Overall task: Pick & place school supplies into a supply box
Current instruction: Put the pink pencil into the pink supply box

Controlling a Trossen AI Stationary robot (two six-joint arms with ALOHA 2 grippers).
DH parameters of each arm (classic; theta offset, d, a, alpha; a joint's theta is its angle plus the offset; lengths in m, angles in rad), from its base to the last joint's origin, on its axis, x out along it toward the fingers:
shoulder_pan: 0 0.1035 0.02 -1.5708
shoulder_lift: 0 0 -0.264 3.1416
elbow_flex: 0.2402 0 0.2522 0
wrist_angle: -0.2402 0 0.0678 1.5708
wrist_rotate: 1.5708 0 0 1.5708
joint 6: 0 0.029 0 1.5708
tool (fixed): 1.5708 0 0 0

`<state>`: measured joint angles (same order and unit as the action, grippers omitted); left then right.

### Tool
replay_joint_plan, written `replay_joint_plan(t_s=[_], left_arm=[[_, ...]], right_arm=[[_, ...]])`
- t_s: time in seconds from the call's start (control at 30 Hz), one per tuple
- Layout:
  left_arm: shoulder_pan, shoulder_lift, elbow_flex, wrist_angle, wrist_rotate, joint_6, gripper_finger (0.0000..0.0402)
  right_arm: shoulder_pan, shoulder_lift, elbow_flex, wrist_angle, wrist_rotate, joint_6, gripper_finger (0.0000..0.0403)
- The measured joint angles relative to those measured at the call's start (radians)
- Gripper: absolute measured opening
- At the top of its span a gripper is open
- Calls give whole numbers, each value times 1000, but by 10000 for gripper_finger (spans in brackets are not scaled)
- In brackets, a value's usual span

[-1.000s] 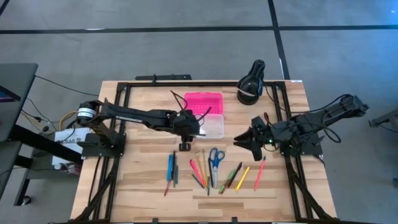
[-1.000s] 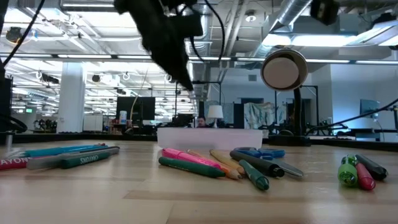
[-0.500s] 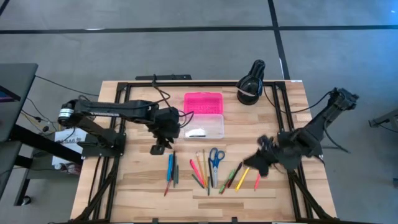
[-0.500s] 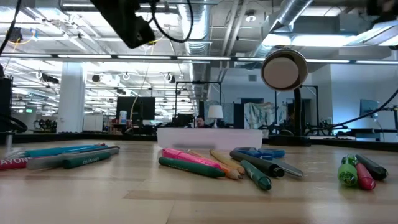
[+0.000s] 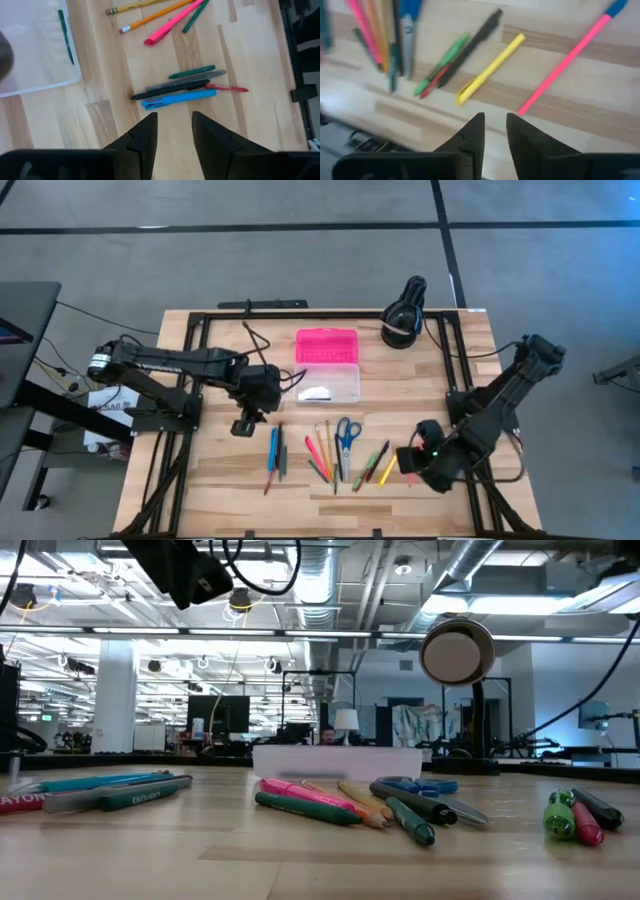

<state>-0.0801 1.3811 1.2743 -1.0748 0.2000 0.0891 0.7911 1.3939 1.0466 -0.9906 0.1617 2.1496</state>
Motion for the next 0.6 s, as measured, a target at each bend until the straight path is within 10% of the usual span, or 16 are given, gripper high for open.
replay_joint_plan(t_s=[0.6], left_arm=[[-5, 0, 0, -43, -3, 10, 113]], right_arm=[[-17, 199, 1, -140, -225, -21, 72]])
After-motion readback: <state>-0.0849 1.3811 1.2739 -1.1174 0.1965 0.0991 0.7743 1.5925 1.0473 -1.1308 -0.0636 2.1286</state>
